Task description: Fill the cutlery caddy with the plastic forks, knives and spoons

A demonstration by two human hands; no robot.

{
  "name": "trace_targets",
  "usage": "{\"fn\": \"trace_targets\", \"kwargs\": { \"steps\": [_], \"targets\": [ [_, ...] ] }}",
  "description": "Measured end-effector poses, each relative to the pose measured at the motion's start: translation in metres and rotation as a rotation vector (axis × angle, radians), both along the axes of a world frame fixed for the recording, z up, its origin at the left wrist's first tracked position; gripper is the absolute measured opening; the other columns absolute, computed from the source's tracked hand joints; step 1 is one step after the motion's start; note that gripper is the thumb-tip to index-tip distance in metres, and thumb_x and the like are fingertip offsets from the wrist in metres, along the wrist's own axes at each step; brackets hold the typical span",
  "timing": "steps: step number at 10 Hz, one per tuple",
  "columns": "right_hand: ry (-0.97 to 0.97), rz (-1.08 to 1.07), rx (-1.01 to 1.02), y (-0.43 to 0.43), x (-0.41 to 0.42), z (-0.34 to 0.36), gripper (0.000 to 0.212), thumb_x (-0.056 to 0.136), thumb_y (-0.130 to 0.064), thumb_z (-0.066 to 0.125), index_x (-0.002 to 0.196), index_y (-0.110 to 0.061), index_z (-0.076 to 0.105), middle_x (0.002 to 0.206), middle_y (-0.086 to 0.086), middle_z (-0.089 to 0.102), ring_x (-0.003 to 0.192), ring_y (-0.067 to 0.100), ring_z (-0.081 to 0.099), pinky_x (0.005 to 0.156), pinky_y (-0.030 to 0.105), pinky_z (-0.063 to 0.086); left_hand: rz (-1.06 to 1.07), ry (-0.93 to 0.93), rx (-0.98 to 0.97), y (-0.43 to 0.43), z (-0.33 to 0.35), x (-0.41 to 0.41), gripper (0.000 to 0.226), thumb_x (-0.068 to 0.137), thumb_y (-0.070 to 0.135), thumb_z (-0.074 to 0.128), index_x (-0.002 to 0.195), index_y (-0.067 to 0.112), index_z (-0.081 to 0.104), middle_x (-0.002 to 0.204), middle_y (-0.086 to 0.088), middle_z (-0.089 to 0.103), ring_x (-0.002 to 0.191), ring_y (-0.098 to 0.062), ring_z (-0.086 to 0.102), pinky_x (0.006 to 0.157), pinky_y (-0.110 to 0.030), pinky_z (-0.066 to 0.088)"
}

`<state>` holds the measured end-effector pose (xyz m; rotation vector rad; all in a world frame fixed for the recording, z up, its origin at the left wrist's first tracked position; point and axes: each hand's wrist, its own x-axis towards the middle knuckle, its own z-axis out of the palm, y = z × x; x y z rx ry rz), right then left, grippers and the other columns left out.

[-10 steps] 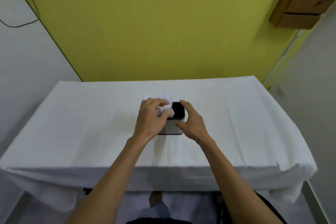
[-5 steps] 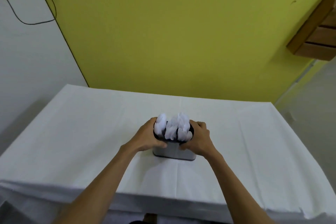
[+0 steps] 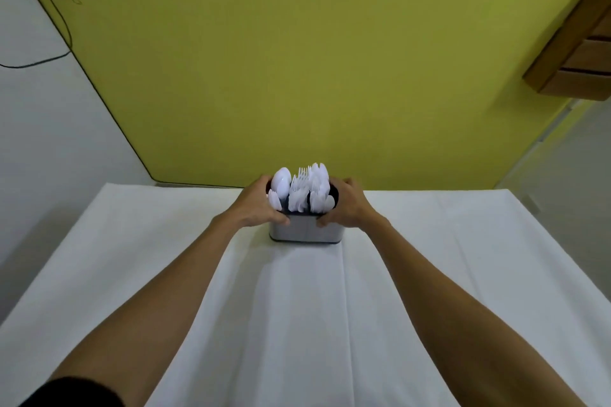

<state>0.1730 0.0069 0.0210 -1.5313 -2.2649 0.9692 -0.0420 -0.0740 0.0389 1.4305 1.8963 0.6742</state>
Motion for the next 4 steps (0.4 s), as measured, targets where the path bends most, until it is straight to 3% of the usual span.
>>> {"fn": "trace_targets", "kwargs": {
  "steps": [1,2,4],
  "targets": [
    [-0.004,-0.028,-0.021,0.016,-0.011,-0.009,0.095,0.041,-0.029,0.093,0.127,-0.024,0.054,0.122,0.009,0.046,0.118,0.024,0.037,0.092,0.034,0.045,-0.026,-0.007,-0.026,0.019,-0.008,-0.012,0.090,0.048,0.024,0.093,0.125,0.022,0.048,0.117,0.007,0.061,0.104,-0.019,0.061,0.077,-0.031,0.051],
    [-0.026,-0.012,-0.028,0.019,-0.012,-0.020,0.103,0.033,-0.041,0.087,0.129,-0.030,0.051,0.125,0.007,0.049,0.120,0.025,0.040,0.095,0.038,0.047,-0.027,-0.034,-0.030,0.021,-0.022,-0.014,0.091,0.051,0.019,0.092,0.129,0.023,0.046,0.116,0.008,0.061,0.103,-0.017,0.061,0.074,-0.027,0.049],
    [-0.008,-0.001,-0.047,0.024,-0.014,-0.032,0.105,0.040,-0.036,0.085,0.137,-0.031,0.044,0.132,0.007,0.047,0.129,0.026,0.035,0.100,0.040,0.044,-0.027,-0.062,-0.034,0.030,-0.037,-0.019,0.092,0.053,0.020,0.092,0.131,0.022,0.043,0.118,0.006,0.060,0.104,-0.018,0.060,0.081,-0.031,0.052]
  ]
}}
